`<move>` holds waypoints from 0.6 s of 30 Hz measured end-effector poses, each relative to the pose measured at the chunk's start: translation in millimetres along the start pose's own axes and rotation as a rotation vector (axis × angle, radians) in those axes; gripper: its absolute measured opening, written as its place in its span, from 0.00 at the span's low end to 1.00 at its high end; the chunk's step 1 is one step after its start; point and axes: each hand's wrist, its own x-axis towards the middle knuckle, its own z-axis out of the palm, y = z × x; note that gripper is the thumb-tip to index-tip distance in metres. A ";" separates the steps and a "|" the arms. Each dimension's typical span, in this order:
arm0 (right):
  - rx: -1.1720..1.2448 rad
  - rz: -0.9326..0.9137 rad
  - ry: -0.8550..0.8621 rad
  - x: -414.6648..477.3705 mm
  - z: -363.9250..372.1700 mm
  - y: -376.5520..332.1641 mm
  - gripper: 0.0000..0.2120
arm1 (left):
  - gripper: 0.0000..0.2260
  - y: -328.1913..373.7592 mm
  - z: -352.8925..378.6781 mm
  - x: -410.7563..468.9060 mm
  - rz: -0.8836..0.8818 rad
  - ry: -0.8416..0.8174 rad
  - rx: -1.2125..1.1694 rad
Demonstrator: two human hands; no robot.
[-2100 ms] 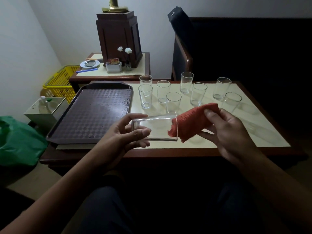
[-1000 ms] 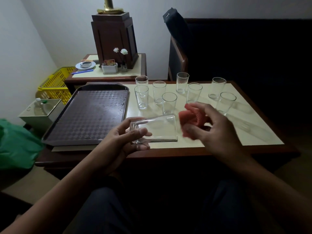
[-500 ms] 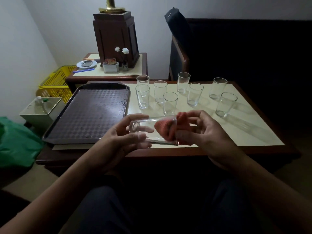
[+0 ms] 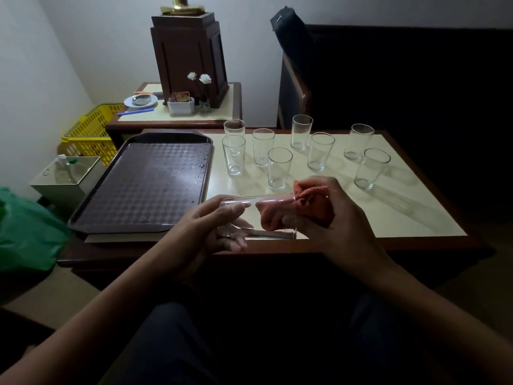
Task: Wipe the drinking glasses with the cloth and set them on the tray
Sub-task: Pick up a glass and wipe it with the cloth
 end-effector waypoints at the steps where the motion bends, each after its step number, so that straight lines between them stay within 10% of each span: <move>1: -0.002 -0.019 0.007 -1.0 0.2 -2.1 0.24 | 0.25 -0.3 -0.8 0.5 -0.003 -0.010 -0.012; 12: 0.706 0.592 -0.332 6.6 7.8 1.6 0.21 | 0.21 1.7 -4.6 -4.7 -0.018 -0.095 0.066; 18: 0.229 -0.030 -0.035 2.4 2.1 4.9 0.17 | 0.29 -0.3 2.5 0.1 -0.193 -0.006 0.129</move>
